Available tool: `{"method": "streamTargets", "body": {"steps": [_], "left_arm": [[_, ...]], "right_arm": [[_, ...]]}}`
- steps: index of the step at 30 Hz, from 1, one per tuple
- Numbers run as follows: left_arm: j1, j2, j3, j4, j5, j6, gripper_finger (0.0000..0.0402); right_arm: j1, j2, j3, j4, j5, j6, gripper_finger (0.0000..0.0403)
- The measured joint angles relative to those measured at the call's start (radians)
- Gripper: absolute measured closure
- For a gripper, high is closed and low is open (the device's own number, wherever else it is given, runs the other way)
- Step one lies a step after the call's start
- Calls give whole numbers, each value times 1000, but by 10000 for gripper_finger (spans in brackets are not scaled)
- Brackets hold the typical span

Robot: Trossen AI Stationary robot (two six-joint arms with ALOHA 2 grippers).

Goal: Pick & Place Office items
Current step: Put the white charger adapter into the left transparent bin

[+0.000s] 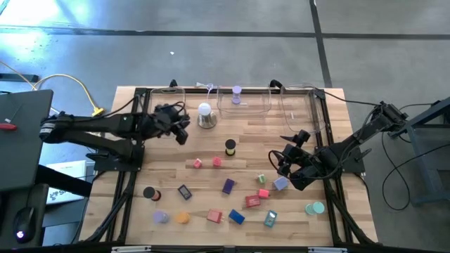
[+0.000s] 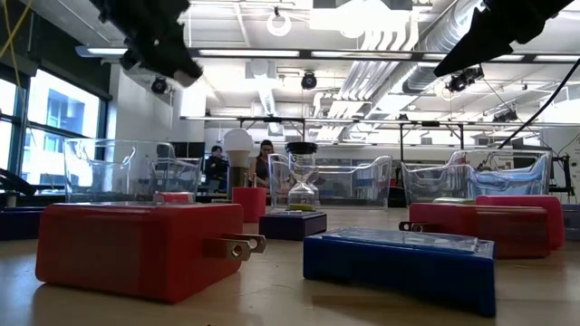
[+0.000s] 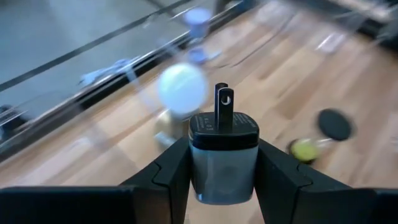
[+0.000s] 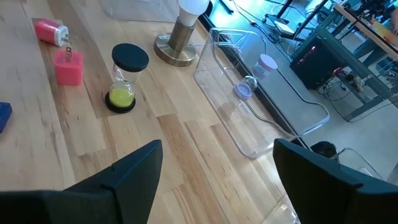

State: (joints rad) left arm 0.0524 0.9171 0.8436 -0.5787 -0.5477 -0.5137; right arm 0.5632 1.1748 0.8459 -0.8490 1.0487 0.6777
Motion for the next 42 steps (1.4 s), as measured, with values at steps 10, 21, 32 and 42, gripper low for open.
{"method": "streamTargets", "body": {"steps": [10, 21, 32, 42], "left_arm": [[200, 0, 2, -59, 105, -33, 267], [447, 1, 69, -254, 259, -37, 267], [650, 58, 69, -427, 357, -8, 267], [756, 210, 69, -401, 359, 42, 267]], "right_arm": [[0, 0, 0, 16, 0, -2, 108], [0, 0, 0, 16, -2, -2, 108], [0, 0, 0, 16, 1, -2, 108], [0, 0, 0, 16, 25, -19, 108]]}}
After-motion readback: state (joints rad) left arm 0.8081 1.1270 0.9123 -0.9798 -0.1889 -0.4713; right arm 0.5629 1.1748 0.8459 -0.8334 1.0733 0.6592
